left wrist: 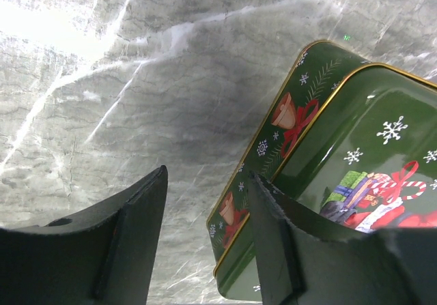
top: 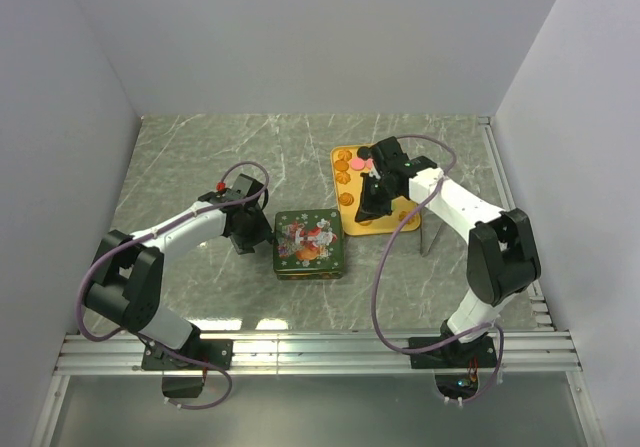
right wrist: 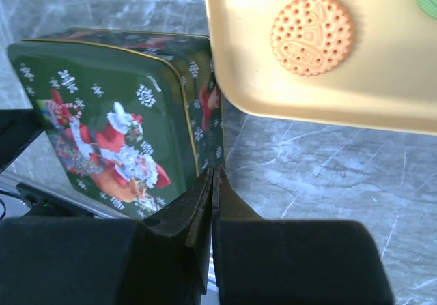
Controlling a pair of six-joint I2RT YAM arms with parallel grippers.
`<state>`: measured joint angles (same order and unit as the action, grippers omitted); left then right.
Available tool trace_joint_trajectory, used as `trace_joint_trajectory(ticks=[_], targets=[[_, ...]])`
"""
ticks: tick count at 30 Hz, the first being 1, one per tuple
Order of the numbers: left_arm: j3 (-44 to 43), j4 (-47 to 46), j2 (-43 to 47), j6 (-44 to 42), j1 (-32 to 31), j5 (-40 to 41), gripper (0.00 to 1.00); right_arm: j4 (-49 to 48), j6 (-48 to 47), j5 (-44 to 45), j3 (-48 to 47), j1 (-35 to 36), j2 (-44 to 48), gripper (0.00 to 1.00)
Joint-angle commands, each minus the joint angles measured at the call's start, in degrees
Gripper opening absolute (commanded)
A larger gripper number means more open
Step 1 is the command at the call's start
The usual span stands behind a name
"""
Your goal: Pack the cookies
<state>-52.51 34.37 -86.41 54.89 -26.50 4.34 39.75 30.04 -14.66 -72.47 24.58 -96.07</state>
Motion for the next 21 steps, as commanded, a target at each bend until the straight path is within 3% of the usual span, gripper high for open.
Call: trace_joint_trajectory(ticks=[1, 15, 21], targets=[[-2.3, 0.4, 0.5, -0.3, -0.4, 0.4, 0.58, -0.2, -0.9, -0.6, -2.4, -0.4, 3.0, 0.06], [-5.2, 6.8, 4.2, -0.5, 0.2, 6.4, 0.70, 1.2, -1.7, 1.2, -3.6, -0.4, 5.3, 0.08], [-6.5, 9.4, 8.7, -2.8, 3.7, 7.9, 0.70, 2.7, -2.6, 1.0, -5.8, -0.4, 8.0, 0.19]])
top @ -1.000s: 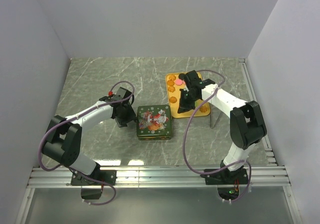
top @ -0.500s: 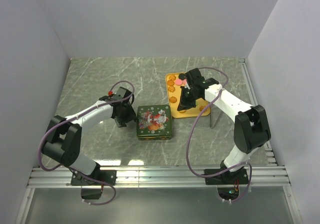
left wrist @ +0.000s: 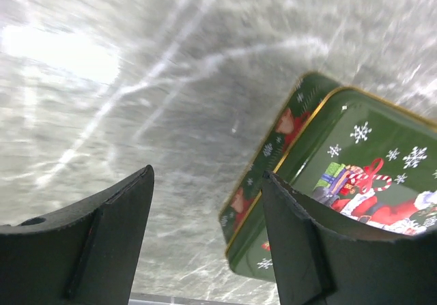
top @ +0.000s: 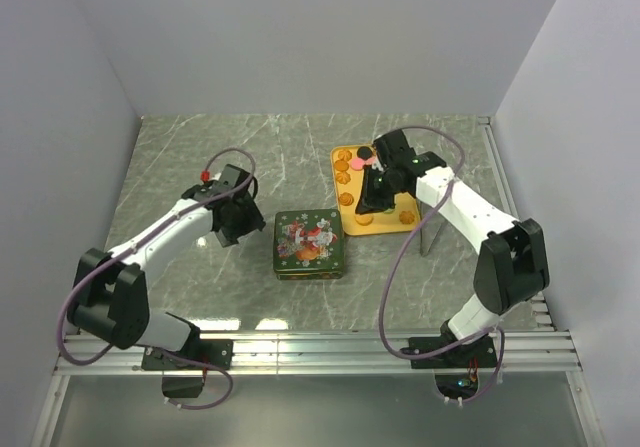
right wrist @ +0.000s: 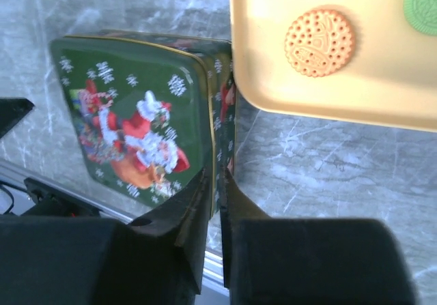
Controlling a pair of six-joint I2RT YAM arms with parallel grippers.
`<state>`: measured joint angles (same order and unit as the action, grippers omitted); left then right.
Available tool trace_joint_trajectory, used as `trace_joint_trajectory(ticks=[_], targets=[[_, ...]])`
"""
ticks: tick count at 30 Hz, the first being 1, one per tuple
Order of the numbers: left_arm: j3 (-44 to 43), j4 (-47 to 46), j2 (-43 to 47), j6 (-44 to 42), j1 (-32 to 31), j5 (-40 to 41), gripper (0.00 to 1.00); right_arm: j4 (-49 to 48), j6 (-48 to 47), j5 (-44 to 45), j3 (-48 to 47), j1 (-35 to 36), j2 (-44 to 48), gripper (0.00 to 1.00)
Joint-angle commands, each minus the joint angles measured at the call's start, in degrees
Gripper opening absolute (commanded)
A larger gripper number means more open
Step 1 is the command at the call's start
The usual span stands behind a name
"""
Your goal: Pack the cookies
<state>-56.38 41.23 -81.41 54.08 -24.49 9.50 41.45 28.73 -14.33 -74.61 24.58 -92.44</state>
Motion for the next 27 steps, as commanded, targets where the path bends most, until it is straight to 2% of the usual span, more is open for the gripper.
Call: trace_joint_trajectory(ticks=[1, 3, 5, 6, 9, 12, 13, 20, 24, 27], targets=[[-2.9, 3.0, 6.0, -2.6, 2.2, 3.2, 0.71, 1.3, -1.7, 0.6, -4.1, -0.4, 4.8, 0.22], [-3.1, 3.7, 8.4, -4.2, 3.5, 4.4, 0.72, 2.2, -1.9, 0.6, -5.5, -0.3, 6.6, 0.33], [-3.9, 4.2, 11.5, -6.5, 4.7, 5.8, 0.74, 2.6, -2.1, 0.4, -6.1, -0.2, 8.2, 0.40], [-4.3, 4.5, 12.4, -7.1, 5.0, 6.5, 0.77, 2.5, -2.1, 0.2, -6.4, -0.1, 9.9, 0.47], [-5.6, 5.0, 15.4, -10.0, 5.9, 8.9, 0.86, 2.1, -2.5, -0.8, -7.0, 0.6, 13.8, 0.57], [-6.2, 4.6, 18.3, -11.9, 6.2, 10.7, 0.92, 1.6, -3.4, -1.2, -7.0, 2.6, 18.1, 0.63], [-6.3, 4.5, 20.0, -12.1, 6.2, 11.3, 0.99, 1.6, -4.1, -0.9, -6.9, 3.1, 19.2, 0.63], [-3.0, 0.4, 29.6, -13.4, 6.2, 16.4, 1.00, -2.2, -5.4, 4.8, 0.4, 6.6, 33.3, 0.67], [2.8, -8.9, 34.9, -16.9, 6.2, 15.0, 0.99, -2.3, -6.2, 6.3, 3.4, 7.1, 41.3, 0.67], [6.4, -13.6, 38.9, -18.1, 6.2, 17.1, 0.99, -1.2, -6.8, 6.8, 4.3, 7.1, 44.8, 0.68]])
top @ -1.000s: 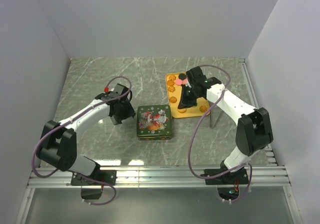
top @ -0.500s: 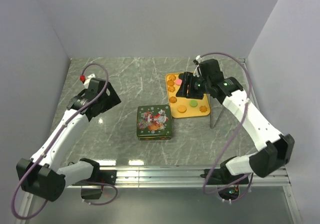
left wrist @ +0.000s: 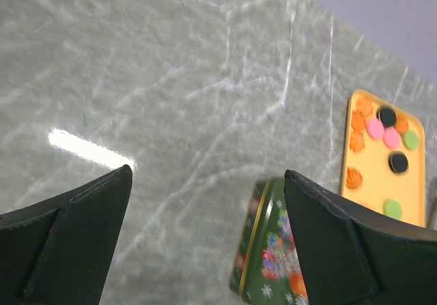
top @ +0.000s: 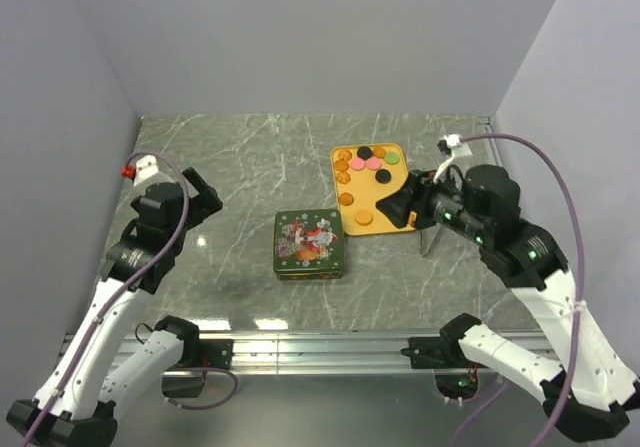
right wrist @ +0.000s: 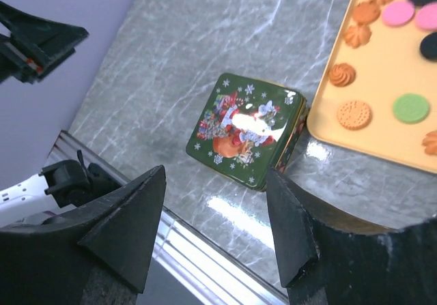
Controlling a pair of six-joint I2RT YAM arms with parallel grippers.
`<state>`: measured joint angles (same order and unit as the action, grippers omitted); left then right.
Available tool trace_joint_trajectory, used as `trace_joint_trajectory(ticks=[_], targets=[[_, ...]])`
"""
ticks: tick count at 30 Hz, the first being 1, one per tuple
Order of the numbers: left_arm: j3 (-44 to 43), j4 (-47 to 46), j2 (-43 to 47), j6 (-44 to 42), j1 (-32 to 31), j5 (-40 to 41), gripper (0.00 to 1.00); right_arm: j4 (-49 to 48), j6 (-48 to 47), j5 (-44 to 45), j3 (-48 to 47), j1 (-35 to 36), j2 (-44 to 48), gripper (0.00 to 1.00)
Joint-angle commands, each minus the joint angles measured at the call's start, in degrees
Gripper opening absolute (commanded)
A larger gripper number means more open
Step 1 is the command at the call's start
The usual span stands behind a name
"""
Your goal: Pack the cookies
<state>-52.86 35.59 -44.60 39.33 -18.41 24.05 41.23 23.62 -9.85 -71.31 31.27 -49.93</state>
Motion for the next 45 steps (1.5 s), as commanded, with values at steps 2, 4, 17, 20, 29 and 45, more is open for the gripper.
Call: trace_joint_trajectory(ticks=[2, 4, 17, 20, 29, 45], targets=[[7.9, -13.3, 5.0, -5.0, 0.1, 7.1, 0.99, -0.3, -1.6, 3.1, 1.2, 0.3, 3.6, 0.68], [13.9, -17.4, 7.4, -6.9, 0.1, 11.7, 0.96, 1.2, -0.5, 4.5, 0.9, 0.4, 4.8, 0.69], [40.9, -55.4, 2.9, -18.8, 1.2, 18.0, 0.98, -7.0, 7.0, -3.3, 14.9, 0.5, 16.2, 0.71], [43.9, -62.9, -1.6, -17.9, 2.5, 15.9, 0.98, -8.4, 10.1, -3.2, 17.8, 0.4, 18.4, 0.71], [44.1, -83.5, -14.4, -22.2, 7.4, 6.5, 0.98, -10.0, 12.9, -2.3, 23.7, 0.4, 23.1, 0.73], [40.2, -107.6, -39.0, -30.6, 13.9, -5.7, 0.99, -11.2, 9.3, -7.5, 25.9, 0.4, 22.4, 0.75]])
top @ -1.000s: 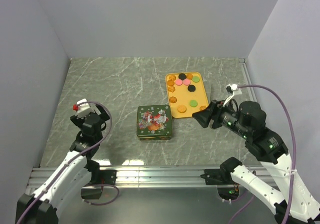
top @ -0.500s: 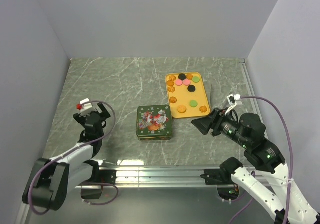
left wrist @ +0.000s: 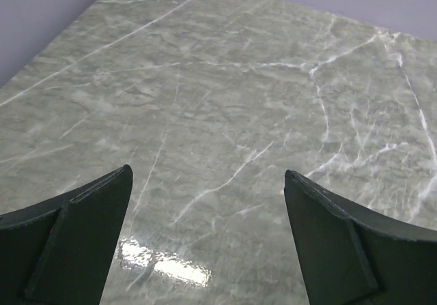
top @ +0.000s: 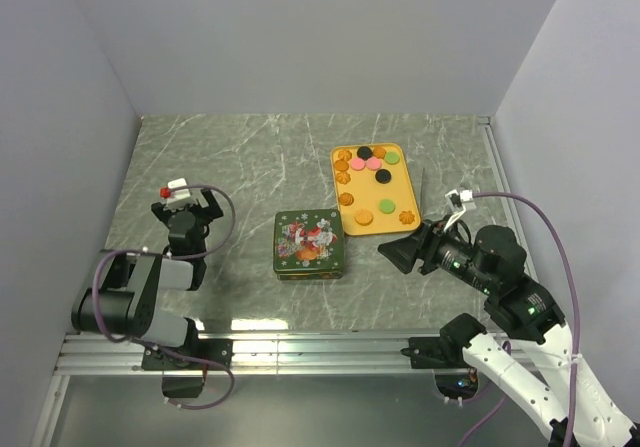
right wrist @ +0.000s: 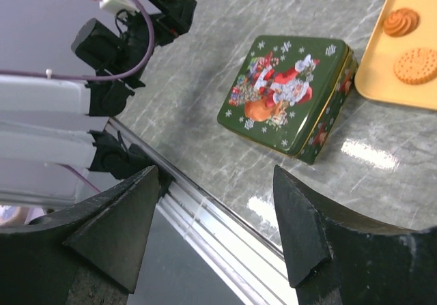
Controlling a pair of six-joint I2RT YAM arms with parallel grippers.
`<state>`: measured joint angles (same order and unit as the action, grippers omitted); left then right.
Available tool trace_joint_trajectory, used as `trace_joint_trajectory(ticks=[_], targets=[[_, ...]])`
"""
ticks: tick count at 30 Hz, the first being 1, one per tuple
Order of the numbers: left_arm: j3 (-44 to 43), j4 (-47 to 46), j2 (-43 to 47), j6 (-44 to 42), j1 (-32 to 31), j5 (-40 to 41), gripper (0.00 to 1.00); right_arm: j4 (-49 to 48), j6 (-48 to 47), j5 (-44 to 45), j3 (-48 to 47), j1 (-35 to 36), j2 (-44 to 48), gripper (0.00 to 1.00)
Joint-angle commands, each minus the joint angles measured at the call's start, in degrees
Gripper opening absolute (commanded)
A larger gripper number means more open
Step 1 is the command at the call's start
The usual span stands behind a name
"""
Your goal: Pack the cookies
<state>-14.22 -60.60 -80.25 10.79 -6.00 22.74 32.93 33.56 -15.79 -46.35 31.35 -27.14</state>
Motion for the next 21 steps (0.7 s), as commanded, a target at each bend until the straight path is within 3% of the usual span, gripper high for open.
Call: trace_joint_trajectory(ticks=[1, 3, 15, 21], targets=[[1.9, -14.6, -4.4, -1.3, 2.2, -3.9, 1.00, -3.0, -0.7, -1.7, 1.1, 0.4, -0.5, 0.75], [0.8, -10.2, -3.2, -0.4, 2.8, -4.9, 0.99, -3.4, -0.6, -1.9, 1.2, 0.4, -0.8, 0.75], [0.9, -10.7, -3.5, -0.1, 3.3, -5.4, 0.99, -8.5, 1.7, -3.8, 3.3, 0.3, -2.9, 0.75], [0.9, -10.6, -3.4, -0.1, 3.3, -5.4, 0.99, -9.5, -0.1, 5.0, 4.7, 0.2, -3.0, 0.75]])
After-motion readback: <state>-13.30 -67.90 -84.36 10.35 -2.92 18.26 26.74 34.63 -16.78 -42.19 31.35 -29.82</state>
